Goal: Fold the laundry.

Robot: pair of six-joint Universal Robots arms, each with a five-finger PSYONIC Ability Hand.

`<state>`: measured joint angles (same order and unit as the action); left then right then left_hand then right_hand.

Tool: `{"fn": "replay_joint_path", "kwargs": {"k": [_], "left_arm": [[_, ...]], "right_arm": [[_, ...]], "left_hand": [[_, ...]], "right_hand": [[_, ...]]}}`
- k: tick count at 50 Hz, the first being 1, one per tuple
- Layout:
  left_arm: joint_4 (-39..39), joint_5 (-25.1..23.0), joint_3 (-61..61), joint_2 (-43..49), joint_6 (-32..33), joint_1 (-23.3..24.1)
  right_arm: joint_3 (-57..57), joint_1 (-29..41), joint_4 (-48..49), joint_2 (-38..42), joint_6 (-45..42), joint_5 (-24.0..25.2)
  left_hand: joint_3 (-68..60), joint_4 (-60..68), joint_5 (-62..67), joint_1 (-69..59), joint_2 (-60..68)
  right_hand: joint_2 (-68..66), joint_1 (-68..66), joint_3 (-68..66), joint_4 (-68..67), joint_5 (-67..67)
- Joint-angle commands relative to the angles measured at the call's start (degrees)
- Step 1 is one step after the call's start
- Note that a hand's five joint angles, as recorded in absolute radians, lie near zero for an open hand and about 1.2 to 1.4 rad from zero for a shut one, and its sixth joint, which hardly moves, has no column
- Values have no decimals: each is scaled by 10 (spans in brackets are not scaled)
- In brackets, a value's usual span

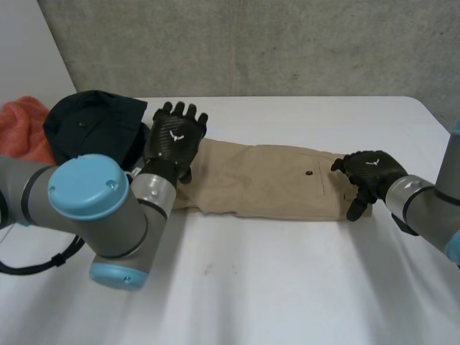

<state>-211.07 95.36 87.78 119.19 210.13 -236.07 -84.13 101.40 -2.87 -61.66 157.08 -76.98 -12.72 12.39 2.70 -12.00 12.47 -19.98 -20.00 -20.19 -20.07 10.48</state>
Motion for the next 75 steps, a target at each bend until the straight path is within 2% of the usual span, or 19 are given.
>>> {"fn": "replay_joint_path", "kwargs": {"k": [1,5,8,17,23,24,26,32,37,41,48,51,54,56,59,60,64,68,75], "left_arm": [[1,-1,24,1,-13,10],[1,-1,28,2,-13,10],[1,-1,28,1,-13,10],[2,-1,29,-17,-12,10],[8,-1,40,-37,-13,7],[10,-1,43,-41,-14,7],[11,-1,47,-45,-14,6],[14,0,52,-53,-23,7],[16,0,54,-62,-25,6],[17,0,53,-63,-25,5],[17,0,43,-63,-26,3],[15,0,34,-61,-24,2],[16,2,5,-54,-25,3],[16,2,-24,-47,-25,3],[16,2,-61,-31,-27,3],[18,1,-89,-17,-31,7],[43,-4,-166,29,-40,20],[103,-14,-264,82,-59,55],[208,-66,-414,190,-101,89]], "right_arm": [[4,-2,54,60,-9,-7],[6,-3,56,75,-21,-7],[6,-11,56,74,-33,-9],[-12,-83,53,28,-62,-20],[-23,-161,52,-14,-224,-22],[-23,-166,59,-14,-301,-17],[-21,-151,65,-16,-344,-13],[-11,-10,149,-16,-423,23],[-32,91,246,-12,-461,125],[-38,151,263,7,-482,187],[-29,188,256,67,-520,213],[-32,186,249,58,-500,213],[-45,182,242,22,-419,217],[-53,164,242,-38,-295,213],[-58,144,244,-79,-137,206],[-56,132,247,-96,-41,197],[-47,77,227,-128,143,169],[-39,14,164,-138,187,150],[24,-5,64,-70,184,139]], "left_hand": [[8,-5,-8,1,-6],[8,-5,-8,1,-6],[8,-5,-8,1,-6],[12,-8,-11,4,-9],[15,-12,-15,8,-12],[15,-12,-15,8,-12],[15,-12,-15,8,-12],[15,-12,-15,8,-12],[15,-12,-15,8,-12],[15,-12,-15,8,-12],[15,-12,-15,8,-12],[15,-12,-15,8,-12],[12,-8,-11,4,-9],[12,-8,-11,4,-9],[10,-7,-10,3,-7],[8,-5,-8,1,-6],[-5,8,5,-12,8],[-15,19,16,-22,18],[-30,34,31,-38,33]], "right_hand": [[-114,-114,-112,-114,109],[-298,-298,-296,-297,293],[-599,-599,-597,-598,594],[-600,-600,-598,-599,595],[-600,-600,-598,-599,595],[-600,-600,-598,-599,595],[-600,-600,-598,-599,595],[-600,-600,-598,-599,595],[-600,-600,-598,-599,595],[-600,-600,-598,-599,595],[-600,-600,-598,-599,595],[-415,-414,-413,-414,410],[-356,-355,-353,-355,350],[-132,-131,-129,-131,126],[100,100,102,101,-105],[100,100,102,101,-105],[100,100,102,101,-105],[100,100,102,101,-105],[100,100,102,101,-105]]}}
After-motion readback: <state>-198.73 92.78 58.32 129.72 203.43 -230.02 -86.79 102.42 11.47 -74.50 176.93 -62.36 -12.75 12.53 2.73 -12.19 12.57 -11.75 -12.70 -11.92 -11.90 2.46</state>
